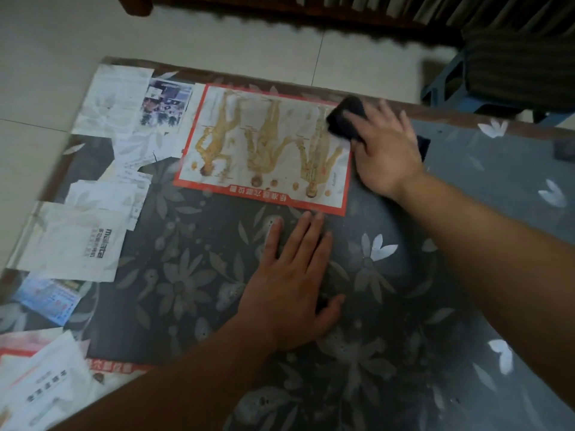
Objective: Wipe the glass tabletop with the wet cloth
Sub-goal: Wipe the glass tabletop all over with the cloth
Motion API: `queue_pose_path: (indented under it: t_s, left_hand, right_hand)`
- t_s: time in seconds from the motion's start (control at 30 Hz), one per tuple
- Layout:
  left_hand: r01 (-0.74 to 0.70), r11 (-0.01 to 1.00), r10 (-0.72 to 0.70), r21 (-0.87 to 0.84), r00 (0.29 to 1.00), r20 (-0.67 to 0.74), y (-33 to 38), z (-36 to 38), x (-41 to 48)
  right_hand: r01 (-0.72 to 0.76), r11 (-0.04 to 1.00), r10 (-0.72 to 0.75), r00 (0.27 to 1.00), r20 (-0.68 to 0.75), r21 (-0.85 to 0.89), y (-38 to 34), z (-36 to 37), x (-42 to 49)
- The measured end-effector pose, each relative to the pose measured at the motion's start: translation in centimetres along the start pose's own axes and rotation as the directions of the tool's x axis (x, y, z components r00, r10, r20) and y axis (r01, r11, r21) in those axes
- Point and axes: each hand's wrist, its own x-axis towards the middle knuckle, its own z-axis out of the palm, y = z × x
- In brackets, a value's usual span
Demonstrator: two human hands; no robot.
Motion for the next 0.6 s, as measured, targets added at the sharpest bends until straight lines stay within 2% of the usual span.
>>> queue_pose_path:
  t_s: [0.1, 0.13, 0.2, 0.3, 0.37, 0.43, 0.5, 0.53, 0.6]
  left_hand:
    - [0.005, 1.0, -0.005, 0.003, 1.0, 0.004, 0.1, -0.2, 0.0]
    - [0.006, 1.0, -0.006, 0.003, 1.0, 0.002, 0.2, -0.2, 0.0]
    - [0.008, 1.0, -0.008, -0.002, 1.0, -0.009, 0.1, -0.1, -0.1]
    - [-0.002, 1.0, 0.001, -0.012, 0.999, -0.046, 0.0, 0.2, 0.0]
    - [-0.009, 1.0, 0.008, -0.016, 0.998, -0.065, -0.1, 0.3, 0.1]
    - [-0.008, 1.0, 0.006, -0.028, 0.998, -0.065, -0.1, 0.4, 0.1]
    - [-0.01, 0.999, 0.008, -0.031, 0.998, -0.062, -0.1, 0.4, 0.2]
    - [-0.009, 0.999, 0.007, -0.034, 0.998, -0.062, -0.1, 0.3, 0.2]
    - [-0.008, 0.999, 0.005, -0.042, 0.998, -0.064, -0.2, 0.2, 0.1]
  right_hand:
    - [0.307, 0.952, -0.307, 0.951, 0.025, -0.006, 0.3, 0.7, -7.9]
    - [0.354, 0.935, -0.353, 0.934, 0.058, -0.001, 0.7, 0.5, -9.5]
    - [0.344, 0.939, -0.341, 0.935, 0.094, -0.012, 1.7, 0.0, -8.3]
    - [0.073, 0.997, -0.073, 0.997, 0.012, -0.033, 0.5, -0.3, -1.3]
    - [-0.072, 0.997, 0.072, 0.997, -0.022, -0.009, -1.3, -0.1, 1.2]
    - [-0.013, 1.0, 0.014, 1.0, -0.024, 0.016, -2.1, 0.4, -0.7]
    - [0.158, 0.987, -0.158, 0.987, 0.001, 0.015, -1.4, 0.8, -6.8]
    - [0.242, 0.97, -0.242, 0.97, 0.032, 0.021, -0.8, 0.6, -10.4]
    - [0.318, 0.948, -0.315, 0.942, 0.115, -0.008, 1.3, -0.1, -14.4]
